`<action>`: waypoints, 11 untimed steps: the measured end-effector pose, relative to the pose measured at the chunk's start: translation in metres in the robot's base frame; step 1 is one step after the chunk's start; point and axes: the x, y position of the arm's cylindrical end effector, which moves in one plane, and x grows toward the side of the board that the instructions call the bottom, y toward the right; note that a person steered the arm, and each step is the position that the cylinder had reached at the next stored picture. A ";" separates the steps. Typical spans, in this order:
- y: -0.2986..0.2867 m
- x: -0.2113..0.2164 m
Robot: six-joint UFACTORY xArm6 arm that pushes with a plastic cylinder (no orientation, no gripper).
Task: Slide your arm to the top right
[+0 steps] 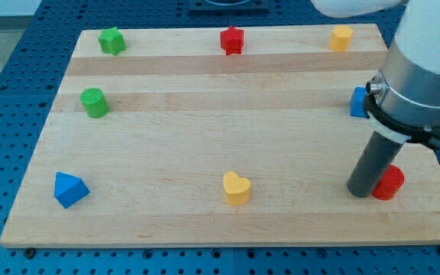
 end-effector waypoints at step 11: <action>0.096 -0.332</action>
